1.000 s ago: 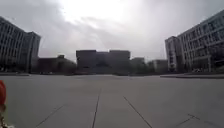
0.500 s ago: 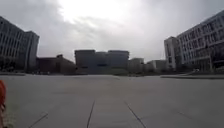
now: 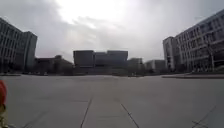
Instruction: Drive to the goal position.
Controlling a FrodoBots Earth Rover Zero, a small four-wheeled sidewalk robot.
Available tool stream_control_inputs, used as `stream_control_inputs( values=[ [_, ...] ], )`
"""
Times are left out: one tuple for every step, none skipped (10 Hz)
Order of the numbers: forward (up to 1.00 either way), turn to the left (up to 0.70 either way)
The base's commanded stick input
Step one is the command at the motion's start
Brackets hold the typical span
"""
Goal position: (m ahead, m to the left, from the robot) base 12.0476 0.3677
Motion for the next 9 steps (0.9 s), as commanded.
stream_control_inputs(
  values=[
    [1.00, 0.40],
    [1.00, 0.24],
    [1.00, 0.04],
    [1.00, 0.00],
    [1.00, 0.00],
    [1.00, 0.00],
    [1.00, 0.00],
    [1.00, 0.00],
    [1.00, 0.00]
  ],
)
